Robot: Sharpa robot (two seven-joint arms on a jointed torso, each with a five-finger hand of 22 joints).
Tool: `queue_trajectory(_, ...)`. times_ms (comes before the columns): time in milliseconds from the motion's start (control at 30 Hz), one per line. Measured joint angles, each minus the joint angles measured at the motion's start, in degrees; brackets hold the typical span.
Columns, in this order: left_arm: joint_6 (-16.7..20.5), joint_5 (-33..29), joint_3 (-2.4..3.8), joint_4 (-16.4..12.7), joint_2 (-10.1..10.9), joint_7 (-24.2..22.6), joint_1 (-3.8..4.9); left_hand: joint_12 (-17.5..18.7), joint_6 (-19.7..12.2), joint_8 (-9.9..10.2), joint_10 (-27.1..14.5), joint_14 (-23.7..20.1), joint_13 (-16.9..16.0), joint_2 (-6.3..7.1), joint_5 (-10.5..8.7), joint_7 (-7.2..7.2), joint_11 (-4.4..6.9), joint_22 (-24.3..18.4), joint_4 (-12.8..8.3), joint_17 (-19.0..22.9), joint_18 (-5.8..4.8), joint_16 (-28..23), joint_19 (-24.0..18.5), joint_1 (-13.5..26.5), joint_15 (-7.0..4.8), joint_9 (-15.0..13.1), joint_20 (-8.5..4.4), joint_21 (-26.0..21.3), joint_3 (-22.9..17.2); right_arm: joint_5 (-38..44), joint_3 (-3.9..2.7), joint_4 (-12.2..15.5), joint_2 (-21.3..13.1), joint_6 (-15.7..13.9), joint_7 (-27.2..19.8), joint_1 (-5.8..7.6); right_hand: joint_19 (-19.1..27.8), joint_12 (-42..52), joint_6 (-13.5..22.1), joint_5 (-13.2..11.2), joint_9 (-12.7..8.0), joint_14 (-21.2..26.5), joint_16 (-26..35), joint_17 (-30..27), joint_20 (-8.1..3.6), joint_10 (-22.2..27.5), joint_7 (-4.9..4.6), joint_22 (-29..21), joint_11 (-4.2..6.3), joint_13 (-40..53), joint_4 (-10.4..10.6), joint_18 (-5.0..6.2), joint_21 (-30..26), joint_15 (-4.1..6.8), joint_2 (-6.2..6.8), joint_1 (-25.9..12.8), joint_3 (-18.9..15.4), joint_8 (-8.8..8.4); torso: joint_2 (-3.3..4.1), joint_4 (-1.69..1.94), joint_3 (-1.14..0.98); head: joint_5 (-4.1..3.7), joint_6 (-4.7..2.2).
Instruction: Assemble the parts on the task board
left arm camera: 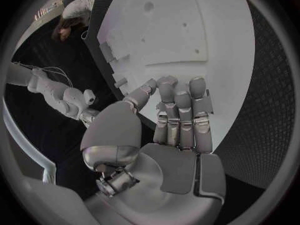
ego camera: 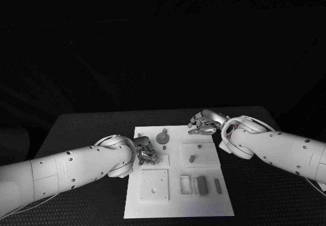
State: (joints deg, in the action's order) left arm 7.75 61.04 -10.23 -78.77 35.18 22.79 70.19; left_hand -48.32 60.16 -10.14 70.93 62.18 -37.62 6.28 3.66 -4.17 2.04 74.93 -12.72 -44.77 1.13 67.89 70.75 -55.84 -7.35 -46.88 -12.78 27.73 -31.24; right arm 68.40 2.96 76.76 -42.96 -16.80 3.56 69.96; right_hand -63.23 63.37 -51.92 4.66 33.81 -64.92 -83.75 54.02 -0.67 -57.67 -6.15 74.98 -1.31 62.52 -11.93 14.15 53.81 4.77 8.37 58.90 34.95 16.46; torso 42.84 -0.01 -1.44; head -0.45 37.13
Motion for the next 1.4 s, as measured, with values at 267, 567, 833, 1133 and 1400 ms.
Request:
queue_trajectory(267,0.2,-0.1,0.0,0.2,0.0,0.0,0.0,-0.2,0.0,0.0,0.0,0.0,-0.1,-0.01,0.0,-0.01,0.0,0.0,0.0,0.1,0.0,0.2,0.0,0.0,0.01,0.1,0.01,0.0,0.0,0.0,0.0,0.0,0.0,0.0,0.0,-0.01,0.0,0.0,0.0,0.0,0.0,0.0,0.0,0.0,0.0,0.0,0.02,0.0,0.0,0.0,0.0,0.0,0.0,0.0,0.0,0.0,0.0,0.0,0.0,0.01,-0.02,0.03,-0.04)
queue_trajectory(567,1.0,-0.9,0.0,0.2,0.0,-1.1,0.0,-0.4,-1.5,1.0,0.0,-0.1,0.0,1.13,-0.19,-0.09,-0.38,0.0,1.3,0.2,0.0,0.4,-0.1,0.7,0.08,0.9,0.1,0.0,0.5,-0.1,0.0,-0.1,0.0,0.0,0.0,-0.02,0.0,0.0,0.0,0.0,0.0,0.0,0.0,0.0,0.0,0.0,0.03,0.0,0.0,0.0,0.0,0.0,0.0,0.0,0.0,0.0,0.0,0.0,0.01,-0.01,-0.02,0.04,-0.08)
queue_trajectory(833,2.2,-2.3,0.24,-0.2,0.5,-4.2,0.0,-0.7,-3.5,1.8,-0.8,-0.6,0.0,3.04,-0.09,-0.62,-1.16,0.0,3.2,0.5,0.0,0.9,-0.2,4.9,0.64,2.1,0.21,-0.2,3.2,-0.1,0.0,-0.3,0.0,0.0,0.0,-0.03,0.0,0.0,0.0,0.0,0.0,0.0,0.0,0.0,0.0,0.0,0.05,0.0,0.0,0.0,0.0,0.0,0.0,-0.01,0.0,0.0,0.0,0.0,0.0,-0.01,-0.02,0.04,-0.25)
queue_trajectory(1133,2.4,0.2,0.98,-1.8,1.9,-7.9,0.01,-0.7,-4.4,2.0,-1.3,-1.4,0.0,2.35,0.35,-1.12,-1.73,0.0,1.1,0.8,0.0,0.9,-0.6,4.9,1.02,3.2,0.57,-0.5,4.7,-0.2,0.0,-0.3,-0.1,0.0,-0.1,-0.03,0.0,0.0,0.1,0.0,0.0,0.0,0.0,0.0,0.0,0.0,-0.1,0.0,0.0,0.0,0.0,0.0,0.0,-0.01,0.0,0.0,0.0,0.0,0.0,-0.01,-0.02,0.1,-0.38)
queue_trajectory(1400,1.8,11.4,1.5,-4.8,5.2,-10.9,0.09,-1.0,-4.4,1.3,-1.3,-1.4,0.1,2.18,2.16,-1.3,-1.73,0.0,-1.6,1.1,0.0,0.9,-0.6,1.7,1.02,3.8,0.62,-0.5,3.9,-0.2,0.0,-0.3,-0.4,0.1,-0.1,-0.06,0.0,0.0,0.1,0.0,0.0,0.0,0.0,0.0,0.0,0.0,-0.1,0.0,0.0,-0.1,0.0,0.0,0.0,-0.01,0.0,0.0,0.0,0.0,-0.05,0.04,-0.03,-0.03,-0.32)
